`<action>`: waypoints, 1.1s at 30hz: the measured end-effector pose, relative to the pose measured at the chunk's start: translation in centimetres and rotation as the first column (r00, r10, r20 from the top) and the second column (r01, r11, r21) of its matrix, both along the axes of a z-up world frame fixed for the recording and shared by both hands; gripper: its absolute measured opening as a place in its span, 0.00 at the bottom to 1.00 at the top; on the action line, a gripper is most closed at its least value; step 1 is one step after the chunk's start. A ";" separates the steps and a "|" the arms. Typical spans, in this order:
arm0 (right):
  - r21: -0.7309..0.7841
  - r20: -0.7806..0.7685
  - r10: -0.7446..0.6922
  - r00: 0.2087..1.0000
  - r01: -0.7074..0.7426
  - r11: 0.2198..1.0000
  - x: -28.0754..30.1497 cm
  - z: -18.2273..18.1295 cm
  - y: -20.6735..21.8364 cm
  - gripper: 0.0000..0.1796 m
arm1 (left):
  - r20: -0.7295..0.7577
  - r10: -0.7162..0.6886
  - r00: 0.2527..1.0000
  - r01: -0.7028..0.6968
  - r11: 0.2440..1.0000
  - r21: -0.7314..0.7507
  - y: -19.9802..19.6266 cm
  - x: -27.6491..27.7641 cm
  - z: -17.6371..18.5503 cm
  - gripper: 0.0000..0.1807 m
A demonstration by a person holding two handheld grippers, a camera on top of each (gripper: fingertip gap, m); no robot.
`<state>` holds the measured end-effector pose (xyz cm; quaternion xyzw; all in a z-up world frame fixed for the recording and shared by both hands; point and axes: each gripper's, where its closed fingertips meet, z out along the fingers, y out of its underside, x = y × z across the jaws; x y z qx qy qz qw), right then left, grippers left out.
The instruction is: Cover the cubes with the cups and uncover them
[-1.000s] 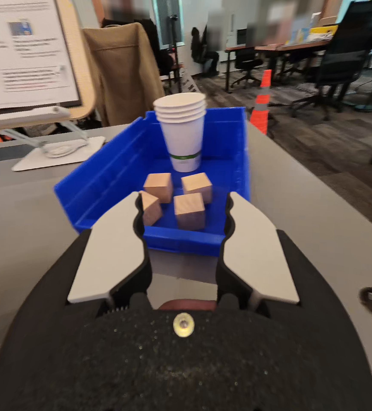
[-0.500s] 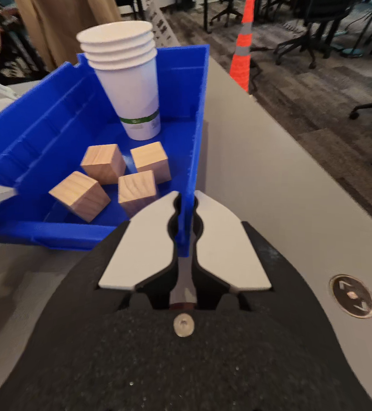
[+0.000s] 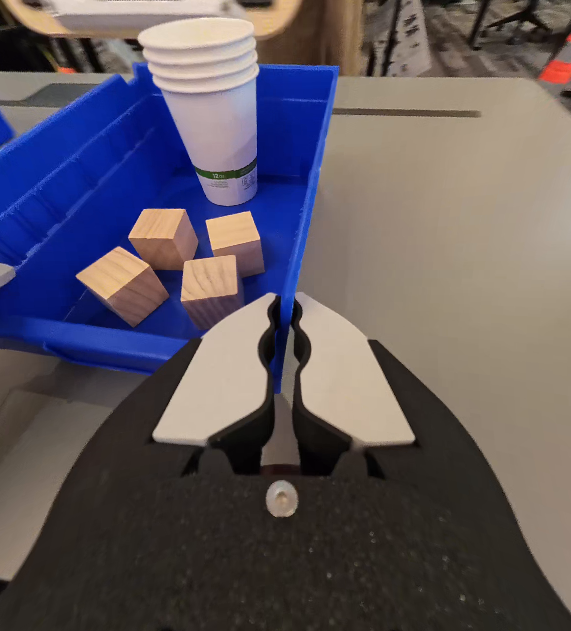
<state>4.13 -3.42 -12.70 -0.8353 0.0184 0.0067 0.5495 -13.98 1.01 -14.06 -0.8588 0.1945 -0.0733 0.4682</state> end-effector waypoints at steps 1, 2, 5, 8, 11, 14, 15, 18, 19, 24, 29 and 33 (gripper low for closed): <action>0.003 -0.003 0.032 0.999 -0.032 0.999 -1.9 -0.1 0.3 0.03 | -0.008 0.021 1.000 -0.021 1.000 0.004 -0.2 -2.0 0.0 0.03; 0.011 -0.010 0.059 0.998 -0.059 0.998 -3.7 -0.1 0.5 0.03 | -0.009 0.045 0.999 -0.044 0.999 0.007 -0.5 -3.9 0.0 0.03; 0.022 -0.009 0.134 0.991 -0.134 0.991 -8.8 -0.1 1.5 0.03 | -0.012 0.117 0.993 -0.117 0.993 0.015 -1.1 -9.3 0.1 0.03; 0.010 -0.009 0.209 0.978 -0.209 0.978 -13.4 0.0 2.9 0.03 | 0.010 0.199 0.980 -0.199 0.980 0.011 -0.7 -14.0 0.1 0.03; 0.002 0.018 0.242 0.970 -0.242 0.970 -16.7 -0.1 5.1 0.03 | 0.033 0.258 0.966 -0.258 0.966 0.006 1.2 -17.5 0.2 0.02; 0.009 0.001 0.272 0.962 -0.272 0.962 -18.4 0.0 6.5 0.04 | 0.048 0.219 0.975 -0.219 0.976 -0.009 2.8 -19.0 0.1 0.07; 0.013 -0.006 0.274 0.962 -0.273 0.962 -18.5 0.1 6.4 0.10 | 0.072 0.201 0.977 -0.200 0.980 -0.020 2.7 -19.2 0.4 0.17; 0.079 -0.023 0.337 0.941 -0.334 0.939 -18.1 1.6 4.2 0.20 | 0.142 0.204 0.969 -0.217 0.973 0.080 0.1 -22.3 3.1 0.24; 0.112 -0.034 0.366 0.930 -0.361 0.926 -17.9 2.2 3.0 0.20 | 0.139 0.265 0.954 -0.283 0.950 0.130 -0.6 -24.8 4.1 0.22; 0.196 -0.153 0.472 0.868 -0.441 0.876 -18.8 2.8 -1.7 0.20 | 0.172 0.463 0.870 -0.483 0.870 0.103 1.9 -36.3 5.1 0.32; 0.180 -0.170 0.548 0.819 -0.521 0.834 -20.8 2.0 -2.8 0.18 | 0.078 0.593 0.801 -0.597 0.802 0.032 7.4 -44.9 2.8 0.40; 0.166 -0.196 0.585 0.787 -0.561 0.811 -21.7 1.5 -3.2 0.17 | 0.201 0.514 0.834 -0.520 0.854 -0.030 11.7 -45.0 2.2 0.37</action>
